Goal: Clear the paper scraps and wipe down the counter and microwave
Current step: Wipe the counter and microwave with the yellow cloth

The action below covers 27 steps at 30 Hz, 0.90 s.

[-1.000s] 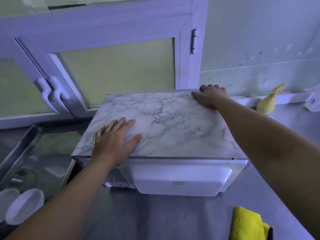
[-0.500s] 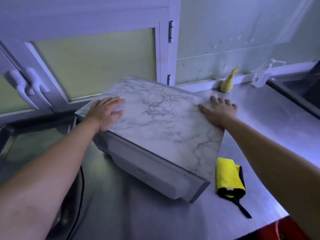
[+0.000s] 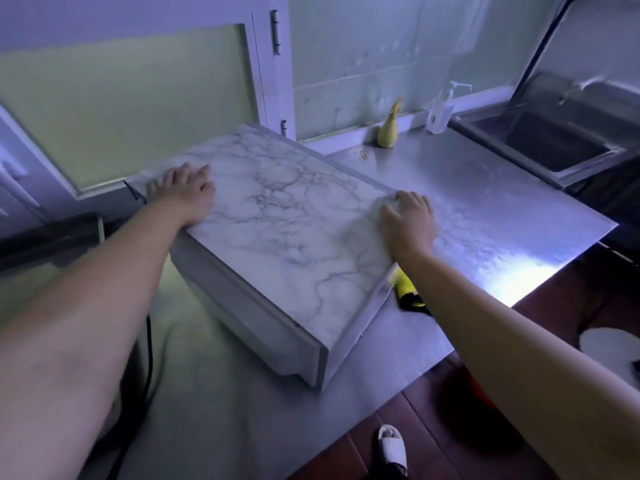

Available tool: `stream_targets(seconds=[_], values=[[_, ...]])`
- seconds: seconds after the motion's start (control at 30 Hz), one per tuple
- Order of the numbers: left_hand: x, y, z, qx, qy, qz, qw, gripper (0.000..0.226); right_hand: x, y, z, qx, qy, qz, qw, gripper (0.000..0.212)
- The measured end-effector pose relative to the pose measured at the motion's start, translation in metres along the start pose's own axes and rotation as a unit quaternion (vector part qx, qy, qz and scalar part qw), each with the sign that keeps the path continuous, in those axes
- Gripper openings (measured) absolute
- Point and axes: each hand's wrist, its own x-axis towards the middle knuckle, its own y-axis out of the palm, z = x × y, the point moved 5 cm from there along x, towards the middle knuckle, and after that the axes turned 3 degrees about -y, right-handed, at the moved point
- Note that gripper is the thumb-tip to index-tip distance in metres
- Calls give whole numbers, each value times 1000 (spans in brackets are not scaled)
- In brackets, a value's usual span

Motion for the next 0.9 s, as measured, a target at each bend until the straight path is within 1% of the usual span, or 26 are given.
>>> stream_targets(seconds=[0.03, 0.07, 0.13, 0.2, 0.23, 0.3, 0.33, 0.37, 0.43, 0.5, 0.63, 0.7, 0.77, 0.83, 0.9], values=[[-18, 2, -16, -9, -24, 6, 1000, 60, -11, -2, -4, 59, -8, -13, 998, 41], [-38, 5, -35, -14, -31, 14, 999, 65, -26, -1, -11, 120, -17, -28, 992, 42], [-80, 14, -75, -13, -3, 26, 1000, 74, -65, 4, -33, 215, -32, -46, 975, 44], [-127, 26, -115, -12, 46, 26, 999, 83, -98, 19, -71, 239, -10, -22, 971, 47], [-151, 33, -134, -11, 70, 20, 997, 89, -106, 28, -95, 225, 31, -1, 974, 50], [-188, 43, -164, -10, 105, 2, 994, 96, -104, 38, -145, 159, 155, 23, 975, 53], [-199, 45, -174, -8, 108, -6, 994, 95, -97, 38, -166, 114, 204, 32, 972, 54], [-203, 45, -178, -9, 101, -12, 995, 92, -85, 36, -182, 73, 230, 46, 969, 55], [-205, 42, -181, -11, 76, -16, 997, 85, -57, 34, -201, 27, 247, 93, 964, 60], [-206, 41, -181, -8, 62, -25, 998, 84, -30, 36, -214, 19, 267, 129, 955, 63], [-204, 41, -178, -21, 47, -53, 997, 86, 18, 53, -234, 20, 276, 184, 943, 57], [-203, 40, -176, -36, 38, -63, 997, 86, 32, 64, -245, -29, 289, 206, 934, 60], [-204, 40, -176, -47, 32, -65, 996, 86, 44, 71, -252, -98, 289, 202, 931, 64], [-205, 38, -176, -51, 25, -64, 996, 87, 55, 77, -256, -91, 292, 199, 931, 64], [-206, 35, -178, -58, 19, -61, 996, 90, 66, 83, -258, -30, 285, 240, 927, 58]])
